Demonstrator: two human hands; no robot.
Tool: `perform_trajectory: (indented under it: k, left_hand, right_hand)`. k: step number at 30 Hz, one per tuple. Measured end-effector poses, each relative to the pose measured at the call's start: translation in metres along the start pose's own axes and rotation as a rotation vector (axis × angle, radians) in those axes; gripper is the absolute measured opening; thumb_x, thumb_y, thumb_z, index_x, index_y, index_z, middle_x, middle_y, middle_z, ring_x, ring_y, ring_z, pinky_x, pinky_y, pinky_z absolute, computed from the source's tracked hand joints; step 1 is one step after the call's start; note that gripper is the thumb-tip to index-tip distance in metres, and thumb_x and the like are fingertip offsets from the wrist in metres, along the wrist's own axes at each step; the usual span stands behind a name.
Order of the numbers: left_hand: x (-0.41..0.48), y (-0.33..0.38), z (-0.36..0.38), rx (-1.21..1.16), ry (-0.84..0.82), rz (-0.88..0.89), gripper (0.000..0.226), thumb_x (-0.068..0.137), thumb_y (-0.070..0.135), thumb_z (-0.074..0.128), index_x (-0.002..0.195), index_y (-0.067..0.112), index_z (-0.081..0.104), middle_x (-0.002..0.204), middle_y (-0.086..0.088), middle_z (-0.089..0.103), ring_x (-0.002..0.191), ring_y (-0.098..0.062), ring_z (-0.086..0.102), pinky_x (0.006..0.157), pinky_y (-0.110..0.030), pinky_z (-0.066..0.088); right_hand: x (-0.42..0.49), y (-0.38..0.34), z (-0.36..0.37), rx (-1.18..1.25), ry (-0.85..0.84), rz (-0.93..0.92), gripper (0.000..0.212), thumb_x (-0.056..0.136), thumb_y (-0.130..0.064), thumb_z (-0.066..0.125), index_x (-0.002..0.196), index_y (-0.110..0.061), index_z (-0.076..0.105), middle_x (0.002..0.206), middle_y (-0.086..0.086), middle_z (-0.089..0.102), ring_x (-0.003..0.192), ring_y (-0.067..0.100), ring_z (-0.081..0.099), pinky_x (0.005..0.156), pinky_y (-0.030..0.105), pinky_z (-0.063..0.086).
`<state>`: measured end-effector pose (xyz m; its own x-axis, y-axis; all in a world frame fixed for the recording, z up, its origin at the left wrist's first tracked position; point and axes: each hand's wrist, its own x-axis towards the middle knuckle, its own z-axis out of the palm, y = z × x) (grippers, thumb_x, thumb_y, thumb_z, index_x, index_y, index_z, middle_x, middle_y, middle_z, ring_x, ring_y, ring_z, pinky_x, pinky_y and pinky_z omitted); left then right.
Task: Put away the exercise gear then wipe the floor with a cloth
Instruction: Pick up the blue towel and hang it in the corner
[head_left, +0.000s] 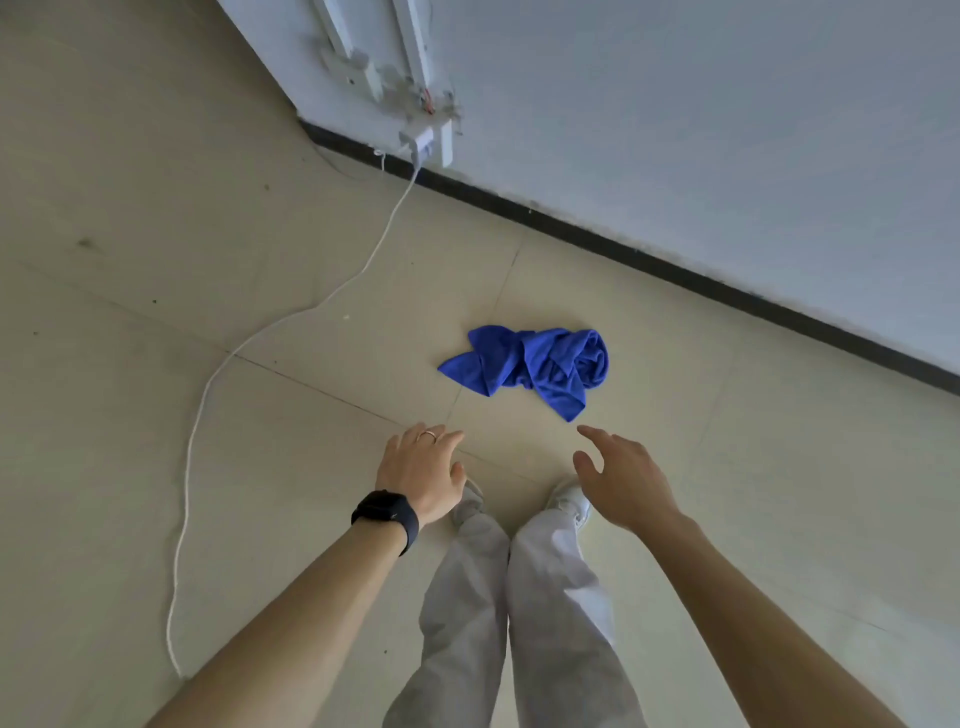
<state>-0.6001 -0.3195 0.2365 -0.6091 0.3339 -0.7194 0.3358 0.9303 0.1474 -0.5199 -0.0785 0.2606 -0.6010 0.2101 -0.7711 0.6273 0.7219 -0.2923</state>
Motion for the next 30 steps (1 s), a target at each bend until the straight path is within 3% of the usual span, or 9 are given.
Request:
perform_trajectory:
  k: [8, 12, 15, 17, 20, 22, 24, 27, 30]
  left_hand:
    - [0.146, -0.040, 0.161, 0.048, -0.145, -0.070, 0.055, 0.098, 0.045, 0.040, 0.150, 0.028, 0.033, 0.159, 0.000, 0.033, 0.151, -0.029, 0.011, 0.117, -0.051, 0.017]
    - [0.214, -0.056, 0.229, 0.017, -0.132, -0.125, 0.063, 0.098, 0.048, 0.038, 0.155, 0.025, 0.022, 0.164, -0.004, 0.020, 0.152, -0.032, 0.004, 0.119, -0.054, 0.013]
    - [0.258, -0.064, 0.270, -0.086, -0.055, -0.181, 0.069, 0.099, 0.049, 0.038, 0.158, 0.023, 0.012, 0.167, -0.002, 0.005, 0.152, -0.033, -0.004, 0.121, -0.055, 0.006]
    - [0.286, -0.070, 0.295, -0.123, 0.017, -0.205, 0.074, 0.099, 0.053, 0.036, 0.159, 0.025, 0.003, 0.167, -0.001, -0.005, 0.151, -0.034, -0.011, 0.120, -0.055, 0.000]
    - [0.315, -0.080, 0.327, -0.148, 0.046, -0.222, 0.078, 0.098, 0.060, 0.031, 0.157, 0.030, -0.010, 0.164, 0.001, -0.020, 0.149, -0.037, -0.019, 0.120, -0.058, -0.004]
    - [0.323, -0.087, 0.348, -0.168, 0.064, -0.219, 0.083, 0.096, 0.061, 0.034, 0.156, 0.032, -0.015, 0.162, 0.002, -0.026, 0.149, -0.039, -0.020, 0.119, -0.061, -0.003]
    - [0.322, -0.089, 0.361, -0.167, 0.105, -0.197, 0.089, 0.093, 0.061, 0.041, 0.156, 0.033, -0.015, 0.162, 0.002, -0.027, 0.148, -0.041, -0.019, 0.117, -0.064, -0.001]
    - [0.319, -0.091, 0.354, -0.170, 0.051, -0.195, 0.092, 0.092, 0.052, 0.048, 0.155, 0.035, -0.017, 0.162, 0.003, -0.027, 0.149, -0.039, -0.019, 0.117, -0.062, 0.000]
    - [0.308, -0.086, 0.321, -0.171, -0.056, -0.213, 0.083, 0.097, 0.043, 0.046, 0.157, 0.029, -0.008, 0.166, 0.001, -0.013, 0.152, -0.034, -0.006, 0.121, -0.057, 0.007]
  right_hand:
    - [0.165, 0.042, 0.118, -0.051, -0.139, 0.050, 0.052, 0.101, -0.035, 0.042, 0.152, -0.025, 0.036, 0.139, 0.005, 0.057, 0.132, 0.028, 0.046, 0.097, 0.040, 0.042]
    - [0.247, 0.061, 0.168, -0.045, -0.110, 0.075, 0.060, 0.100, -0.039, 0.046, 0.155, -0.020, 0.028, 0.145, 0.008, 0.050, 0.131, 0.031, 0.045, 0.098, 0.042, 0.041]
    - [0.302, 0.068, 0.200, -0.034, -0.024, 0.044, 0.072, 0.099, -0.045, 0.050, 0.157, -0.021, 0.016, 0.161, 0.005, 0.028, 0.142, 0.033, 0.031, 0.109, 0.047, 0.034]
    - [0.338, 0.069, 0.219, -0.019, 0.063, 0.047, 0.080, 0.096, -0.052, 0.053, 0.158, -0.029, 0.008, 0.167, 0.001, 0.008, 0.151, 0.032, 0.011, 0.118, 0.052, 0.020]
    - [0.383, 0.071, 0.242, 0.048, 0.199, 0.118, 0.084, 0.092, -0.058, 0.056, 0.156, -0.042, 0.004, 0.167, -0.004, -0.005, 0.153, 0.029, -0.002, 0.113, 0.067, 0.014]
    - [0.403, 0.076, 0.256, 0.044, 0.284, 0.133, 0.077, 0.092, -0.053, 0.057, 0.155, -0.041, 0.014, 0.166, 0.002, 0.001, 0.149, 0.034, 0.008, 0.109, 0.061, 0.028]
    - [0.411, 0.083, 0.263, -0.093, 0.377, 0.076, 0.062, 0.095, -0.032, 0.059, 0.149, -0.033, 0.029, 0.159, 0.011, 0.016, 0.134, 0.043, 0.028, 0.096, 0.048, 0.040]
    - [0.408, 0.093, 0.250, -0.249, 0.315, -0.035, 0.049, 0.089, 0.000, 0.050, 0.134, -0.017, 0.043, 0.133, 0.020, 0.041, 0.103, 0.044, 0.051, 0.078, 0.040, 0.036]
    - [0.382, 0.091, 0.219, -0.226, 0.208, -0.080, 0.039, 0.088, 0.000, 0.043, 0.124, -0.013, 0.051, 0.113, 0.021, 0.055, 0.095, 0.042, 0.054, 0.074, 0.040, 0.037]
